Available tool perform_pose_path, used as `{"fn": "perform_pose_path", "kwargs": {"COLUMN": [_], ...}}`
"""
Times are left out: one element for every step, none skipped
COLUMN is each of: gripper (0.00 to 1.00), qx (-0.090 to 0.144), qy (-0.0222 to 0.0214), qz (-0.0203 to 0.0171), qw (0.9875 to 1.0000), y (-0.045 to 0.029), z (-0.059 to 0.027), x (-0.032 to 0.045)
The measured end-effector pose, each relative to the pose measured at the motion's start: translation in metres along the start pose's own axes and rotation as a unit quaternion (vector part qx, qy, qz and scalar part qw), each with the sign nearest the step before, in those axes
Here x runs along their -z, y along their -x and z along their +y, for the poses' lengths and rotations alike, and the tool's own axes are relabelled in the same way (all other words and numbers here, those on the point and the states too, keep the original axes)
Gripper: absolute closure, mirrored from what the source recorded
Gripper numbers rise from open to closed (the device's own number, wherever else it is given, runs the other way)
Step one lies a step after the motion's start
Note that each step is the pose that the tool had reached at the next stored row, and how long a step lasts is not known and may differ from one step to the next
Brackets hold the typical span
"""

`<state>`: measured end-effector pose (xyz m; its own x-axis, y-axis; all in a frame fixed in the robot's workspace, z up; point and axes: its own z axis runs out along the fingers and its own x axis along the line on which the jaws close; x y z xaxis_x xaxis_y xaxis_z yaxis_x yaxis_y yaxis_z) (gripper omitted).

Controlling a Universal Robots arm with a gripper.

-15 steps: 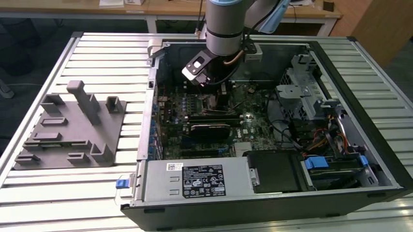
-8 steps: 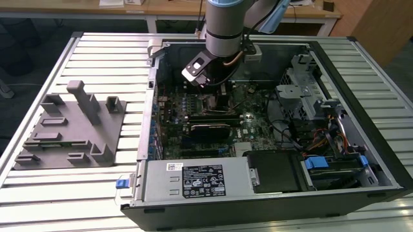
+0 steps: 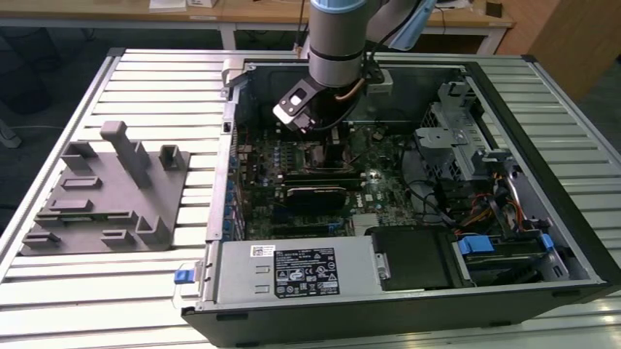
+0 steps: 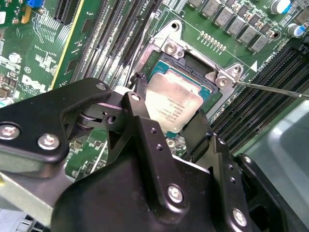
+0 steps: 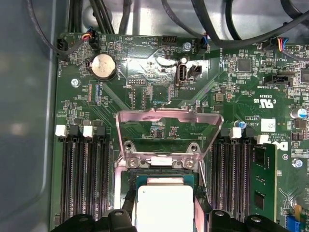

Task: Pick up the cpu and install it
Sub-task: 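Place the cpu into insertion slot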

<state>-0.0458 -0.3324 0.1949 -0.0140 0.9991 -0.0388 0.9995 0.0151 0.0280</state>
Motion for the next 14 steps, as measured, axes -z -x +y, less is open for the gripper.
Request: {"fn": "perform_pose_path", "kwargs": {"gripper": [0.45,0.45,0.45,0.45,0.45,0.45,0.45,0.45,0.45,0.45,0.45,0.45,0.45,0.38], "qx": [0.000,0.000,0.000,0.000,0.000,0.000,0.000,0.000,0.000,0.000,0.000,0.000,0.000,0.000], "qy": [0.0000,0.0000,0.0000,0.0000,0.0000,0.0000,0.0000,0.0000,0.0000,0.0000,0.0000,0.0000,0.0000,0.0000], "qz": [0.0000,0.0000,0.0000,0.0000,0.0000,0.0000,0.0000,0.0000,0.0000,0.0000,0.0000,0.0000,0.0000,0.0000], "qw": [1.0000,1.0000,1.0000,1.0000,1.0000,1.0000,1.0000,1.0000,1.0000,1.0000,1.0000,1.0000,1.0000,1.0000], "y": [0.0000,0.0000,0.0000,0.0000,-0.0001,0.0000,0.0000,0.0000,0.0000,0.0000,0.0000,0.0000,-0.0001,-0.0001], "z": [0.0000,0.0000,0.0000,0.0000,0.0000,0.0000,0.0000,0.0000,0.0000,0.0000,0.0000,0.0000,0.0000,0.0000], "x": [-0.0003,-0.0005,-0.0007,-0.0008,-0.0008,-0.0008,-0.0008,-0.0009,-0.0009,-0.0009,-0.0009,-0.0009,-0.0009,-0.0009]}}
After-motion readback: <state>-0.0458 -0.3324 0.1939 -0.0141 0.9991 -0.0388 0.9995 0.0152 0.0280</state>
